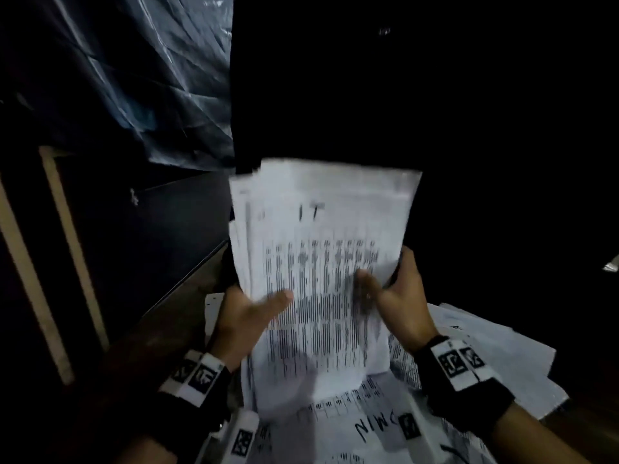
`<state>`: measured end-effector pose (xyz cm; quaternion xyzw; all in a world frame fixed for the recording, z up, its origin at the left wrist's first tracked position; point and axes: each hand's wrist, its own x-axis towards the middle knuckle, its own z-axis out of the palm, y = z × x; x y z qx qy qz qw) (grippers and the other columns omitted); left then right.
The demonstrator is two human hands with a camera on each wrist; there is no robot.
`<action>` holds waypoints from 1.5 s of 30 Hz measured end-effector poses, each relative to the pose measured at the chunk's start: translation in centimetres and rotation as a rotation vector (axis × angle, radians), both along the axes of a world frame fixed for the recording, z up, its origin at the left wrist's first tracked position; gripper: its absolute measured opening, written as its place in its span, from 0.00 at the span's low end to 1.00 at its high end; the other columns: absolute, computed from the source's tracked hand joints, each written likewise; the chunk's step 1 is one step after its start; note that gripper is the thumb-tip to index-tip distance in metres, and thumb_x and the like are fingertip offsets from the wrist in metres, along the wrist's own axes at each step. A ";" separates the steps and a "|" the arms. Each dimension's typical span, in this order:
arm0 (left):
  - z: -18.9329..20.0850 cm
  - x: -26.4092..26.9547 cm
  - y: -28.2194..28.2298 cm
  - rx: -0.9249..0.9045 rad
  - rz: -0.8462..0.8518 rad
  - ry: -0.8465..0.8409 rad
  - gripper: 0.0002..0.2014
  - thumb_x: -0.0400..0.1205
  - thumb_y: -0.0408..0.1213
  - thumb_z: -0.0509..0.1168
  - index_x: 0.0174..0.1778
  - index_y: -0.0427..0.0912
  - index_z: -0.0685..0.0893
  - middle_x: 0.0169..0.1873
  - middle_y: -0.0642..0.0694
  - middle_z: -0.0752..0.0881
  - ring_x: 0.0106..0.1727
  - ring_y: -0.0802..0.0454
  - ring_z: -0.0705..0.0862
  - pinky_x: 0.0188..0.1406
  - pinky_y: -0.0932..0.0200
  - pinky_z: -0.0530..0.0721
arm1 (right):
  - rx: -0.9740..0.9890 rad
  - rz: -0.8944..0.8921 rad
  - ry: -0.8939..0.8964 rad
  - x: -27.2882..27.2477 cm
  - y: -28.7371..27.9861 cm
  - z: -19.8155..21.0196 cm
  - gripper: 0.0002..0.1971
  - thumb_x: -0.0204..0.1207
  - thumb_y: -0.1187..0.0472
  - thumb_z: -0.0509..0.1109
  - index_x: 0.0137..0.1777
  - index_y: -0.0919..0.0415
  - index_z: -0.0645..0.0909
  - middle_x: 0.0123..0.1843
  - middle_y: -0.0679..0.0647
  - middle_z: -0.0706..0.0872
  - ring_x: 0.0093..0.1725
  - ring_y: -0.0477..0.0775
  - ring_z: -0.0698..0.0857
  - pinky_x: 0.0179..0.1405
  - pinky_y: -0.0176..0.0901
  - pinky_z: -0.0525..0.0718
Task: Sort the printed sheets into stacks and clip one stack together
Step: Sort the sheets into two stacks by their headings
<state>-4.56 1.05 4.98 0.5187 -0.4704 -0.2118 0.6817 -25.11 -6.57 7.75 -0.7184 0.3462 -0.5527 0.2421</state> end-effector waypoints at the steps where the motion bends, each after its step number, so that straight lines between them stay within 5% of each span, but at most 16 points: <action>1: -0.8 0.0 -0.1 0.021 0.011 0.022 0.24 0.67 0.36 0.81 0.58 0.39 0.85 0.51 0.45 0.91 0.55 0.49 0.90 0.51 0.60 0.89 | 0.056 0.016 -0.012 -0.1 0.0 -0.9 0.31 0.75 0.59 0.73 0.75 0.57 0.64 0.69 0.52 0.79 0.68 0.52 0.80 0.68 0.54 0.80; 4: -2.0 0.0 -0.2 0.042 0.031 0.070 0.26 0.60 0.46 0.83 0.52 0.42 0.87 0.49 0.45 0.92 0.54 0.49 0.90 0.55 0.45 0.88 | 0.121 0.045 -0.035 0.1 0.2 -2.2 0.22 0.78 0.63 0.69 0.70 0.61 0.68 0.60 0.52 0.83 0.59 0.50 0.84 0.62 0.53 0.84; 8: 0.3 0.1 -0.2 0.025 0.024 0.016 0.18 0.64 0.44 0.82 0.45 0.47 0.84 0.45 0.46 0.89 0.47 0.49 0.89 0.47 0.53 0.87 | 0.023 -0.003 -0.051 0.5 0.0 -0.6 0.08 0.81 0.67 0.64 0.57 0.60 0.71 0.47 0.45 0.81 0.46 0.43 0.82 0.49 0.36 0.82; 10: 1.9 0.3 -0.3 -0.025 0.016 0.007 0.14 0.68 0.35 0.79 0.44 0.48 0.83 0.42 0.51 0.88 0.45 0.60 0.89 0.41 0.63 0.86 | -0.004 0.004 -0.078 0.6 -0.4 0.6 0.10 0.80 0.66 0.64 0.60 0.62 0.71 0.53 0.51 0.83 0.52 0.49 0.83 0.51 0.33 0.83; 12: 2.9 0.2 -0.2 -0.042 -0.008 0.007 0.13 0.68 0.31 0.78 0.43 0.46 0.84 0.40 0.53 0.88 0.39 0.68 0.88 0.35 0.72 0.84 | 0.039 0.066 -0.108 0.6 -0.6 1.1 0.20 0.79 0.62 0.67 0.68 0.61 0.68 0.62 0.53 0.83 0.61 0.51 0.83 0.60 0.45 0.84; 16: 0.2 0.5 0.2 -0.001 -0.036 0.052 0.20 0.65 0.30 0.81 0.52 0.41 0.87 0.45 0.47 0.93 0.50 0.52 0.91 0.42 0.63 0.89 | 0.132 0.107 -0.061 0.2 -0.4 -0.5 0.29 0.78 0.59 0.68 0.76 0.59 0.61 0.67 0.51 0.79 0.64 0.47 0.80 0.68 0.47 0.80; 19: -1.2 0.5 0.4 -0.014 0.015 0.061 0.20 0.63 0.28 0.81 0.46 0.50 0.86 0.38 0.65 0.92 0.47 0.67 0.90 0.41 0.67 0.88 | 0.186 0.125 -0.029 0.3 -0.2 -1.6 0.24 0.81 0.60 0.64 0.75 0.59 0.63 0.56 0.44 0.80 0.53 0.33 0.80 0.55 0.33 0.82; 22: 0.3 0.7 -0.3 -0.011 0.073 0.057 0.18 0.63 0.29 0.81 0.42 0.51 0.85 0.34 0.59 0.91 0.42 0.64 0.90 0.36 0.70 0.87 | 0.091 0.118 -0.012 0.9 -0.6 -0.7 0.16 0.84 0.62 0.59 0.71 0.60 0.67 0.52 0.39 0.79 0.49 0.22 0.79 0.49 0.19 0.74; 24: 2.0 0.5 -0.6 -0.055 0.072 0.066 0.18 0.65 0.25 0.79 0.43 0.48 0.84 0.39 0.56 0.88 0.38 0.65 0.88 0.33 0.73 0.85 | 0.063 0.140 -0.069 1.2 -0.7 0.6 0.17 0.83 0.64 0.60 0.70 0.59 0.67 0.56 0.41 0.81 0.56 0.27 0.80 0.54 0.20 0.77; 27: 2.1 0.3 -0.7 -0.055 -0.011 0.042 0.20 0.67 0.22 0.77 0.49 0.45 0.84 0.40 0.58 0.89 0.38 0.69 0.88 0.34 0.74 0.85 | 0.075 0.191 -0.053 1.3 -0.7 1.1 0.20 0.81 0.66 0.63 0.71 0.60 0.66 0.64 0.53 0.82 0.62 0.47 0.83 0.61 0.38 0.83; 30: -1.4 0.8 -0.4 0.121 -0.002 -0.053 0.23 0.65 0.41 0.82 0.54 0.41 0.86 0.48 0.45 0.91 0.50 0.52 0.90 0.48 0.59 0.90 | 0.165 0.188 0.031 1.2 -0.8 -0.8 0.22 0.78 0.73 0.62 0.71 0.64 0.66 0.65 0.58 0.82 0.62 0.56 0.83 0.63 0.52 0.84; 32: -2.6 0.7 -0.2 0.201 0.061 -0.068 0.22 0.65 0.53 0.78 0.51 0.46 0.87 0.46 0.41 0.90 0.46 0.45 0.88 0.54 0.42 0.88 | 0.241 0.119 0.179 0.9 -1.4 -2.5 0.23 0.76 0.73 0.62 0.71 0.64 0.67 0.58 0.61 0.84 0.52 0.62 0.86 0.53 0.59 0.87; 36: -0.8 1.9 0.4 0.154 0.208 -0.060 0.13 0.80 0.28 0.67 0.59 0.27 0.84 0.47 0.40 0.85 0.47 0.48 0.82 0.46 0.58 0.74 | 0.374 -0.004 0.691 -0.4 -3.1 -5.6 0.23 0.76 0.61 0.68 0.70 0.66 0.69 0.56 0.64 0.83 0.49 0.59 0.83 0.40 0.39 0.80; 39: 1.5 4.4 1.4 0.086 0.344 -0.110 0.14 0.81 0.32 0.67 0.58 0.26 0.84 0.49 0.37 0.85 0.51 0.44 0.83 0.48 0.54 0.76 | 0.358 0.026 1.103 -1.1 -3.3 -7.4 0.20 0.80 0.46 0.62 0.64 0.60 0.73 0.66 0.66 0.77 0.63 0.65 0.81 0.58 0.48 0.79; 42: 2.6 6.4 1.8 -0.005 0.447 -0.155 0.19 0.80 0.36 0.68 0.61 0.24 0.81 0.55 0.34 0.85 0.57 0.42 0.83 0.58 0.49 0.78 | 0.458 -0.005 1.191 -0.9 -4.2 -9.1 0.32 0.67 0.29 0.59 0.56 0.56 0.80 0.66 0.63 0.78 0.68 0.66 0.78 0.68 0.57 0.76; 45: 2.7 6.9 1.6 -0.010 0.480 -0.153 0.26 0.79 0.41 0.70 0.65 0.24 0.78 0.62 0.33 0.83 0.63 0.39 0.82 0.68 0.46 0.77 | 0.472 -0.066 1.126 -0.8 -5.9 -10.7 0.18 0.64 0.31 0.63 0.35 0.46 0.72 0.59 0.59 0.83 0.64 0.62 0.82 0.63 0.50 0.79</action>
